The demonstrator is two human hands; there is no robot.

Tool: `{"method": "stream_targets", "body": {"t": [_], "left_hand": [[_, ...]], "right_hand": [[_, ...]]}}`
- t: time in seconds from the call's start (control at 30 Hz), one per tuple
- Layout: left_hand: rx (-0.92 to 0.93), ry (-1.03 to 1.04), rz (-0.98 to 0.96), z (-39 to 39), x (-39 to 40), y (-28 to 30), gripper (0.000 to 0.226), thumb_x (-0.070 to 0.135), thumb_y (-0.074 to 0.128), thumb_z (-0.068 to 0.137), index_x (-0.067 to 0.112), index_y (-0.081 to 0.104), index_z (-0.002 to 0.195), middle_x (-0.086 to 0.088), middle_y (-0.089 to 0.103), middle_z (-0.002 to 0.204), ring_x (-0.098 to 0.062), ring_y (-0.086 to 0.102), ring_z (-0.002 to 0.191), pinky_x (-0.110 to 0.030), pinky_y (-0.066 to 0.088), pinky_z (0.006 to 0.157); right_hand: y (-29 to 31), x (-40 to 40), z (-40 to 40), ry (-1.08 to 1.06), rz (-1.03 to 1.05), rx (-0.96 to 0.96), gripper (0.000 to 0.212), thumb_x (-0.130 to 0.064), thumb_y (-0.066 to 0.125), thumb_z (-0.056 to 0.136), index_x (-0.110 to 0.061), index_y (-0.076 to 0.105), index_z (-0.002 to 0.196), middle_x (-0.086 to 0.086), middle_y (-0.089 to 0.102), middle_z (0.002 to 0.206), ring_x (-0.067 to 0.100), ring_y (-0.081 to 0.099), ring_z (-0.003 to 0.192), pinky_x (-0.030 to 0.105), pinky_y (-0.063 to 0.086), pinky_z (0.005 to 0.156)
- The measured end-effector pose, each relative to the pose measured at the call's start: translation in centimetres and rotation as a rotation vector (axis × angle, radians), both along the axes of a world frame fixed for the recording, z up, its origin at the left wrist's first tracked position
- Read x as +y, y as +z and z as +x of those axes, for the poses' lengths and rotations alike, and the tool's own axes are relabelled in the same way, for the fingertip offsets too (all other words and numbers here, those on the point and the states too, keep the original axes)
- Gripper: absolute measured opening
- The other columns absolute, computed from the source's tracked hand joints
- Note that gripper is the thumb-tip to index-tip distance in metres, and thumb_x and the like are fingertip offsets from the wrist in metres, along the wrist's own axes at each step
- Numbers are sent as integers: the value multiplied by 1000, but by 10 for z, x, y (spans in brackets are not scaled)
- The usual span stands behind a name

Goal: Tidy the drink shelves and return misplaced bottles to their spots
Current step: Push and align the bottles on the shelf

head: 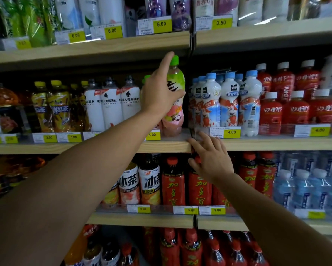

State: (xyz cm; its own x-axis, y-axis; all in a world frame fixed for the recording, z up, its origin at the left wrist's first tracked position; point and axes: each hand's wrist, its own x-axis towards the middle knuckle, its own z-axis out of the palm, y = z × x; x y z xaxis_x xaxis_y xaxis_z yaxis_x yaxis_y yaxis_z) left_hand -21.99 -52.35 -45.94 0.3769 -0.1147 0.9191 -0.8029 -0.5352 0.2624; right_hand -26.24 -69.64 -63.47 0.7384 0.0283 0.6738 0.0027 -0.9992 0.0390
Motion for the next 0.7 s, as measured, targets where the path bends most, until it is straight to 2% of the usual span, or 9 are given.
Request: {"method": "stream_targets", "body": {"t": [0.2, 0.4, 0.6, 0.7], "left_hand": [[8, 1, -35, 4, 0, 1, 103, 31, 89, 69, 32, 30, 152, -2, 61, 132, -24, 59, 119, -41, 52, 96], [26, -9, -36, 5, 1, 4, 103, 29, 89, 68, 33, 30, 152, -2, 61, 133, -25, 59, 119, -45, 52, 97], [-15, -32, -5, 4, 7, 6, 100, 26, 89, 69, 31, 33, 152, 0, 60, 135, -20, 58, 120, -35, 50, 99], [-3, -44, -27, 7, 8, 4, 100, 26, 89, 70, 31, 32, 152, 0, 60, 135, -19, 57, 120, -34, 50, 99]], "right_hand": [[-2, 0, 1, -6, -4, -23, 66, -58, 49, 90, -35, 31, 150, 9, 28, 158, 34, 27, 141, 47, 18, 121], [-1, 0, 2, -4, 6, -21, 67, -59, 48, 90, -37, 29, 151, 7, 27, 157, 33, 26, 141, 46, 16, 121], [-3, -1, 2, -1, 14, -34, 68, -58, 52, 89, -36, 31, 151, 7, 30, 155, 33, 27, 139, 46, 16, 120], [-3, 1, 2, -1, 16, -42, 68, -57, 53, 89, -35, 33, 150, 8, 31, 155, 34, 28, 140, 47, 15, 120]]}}
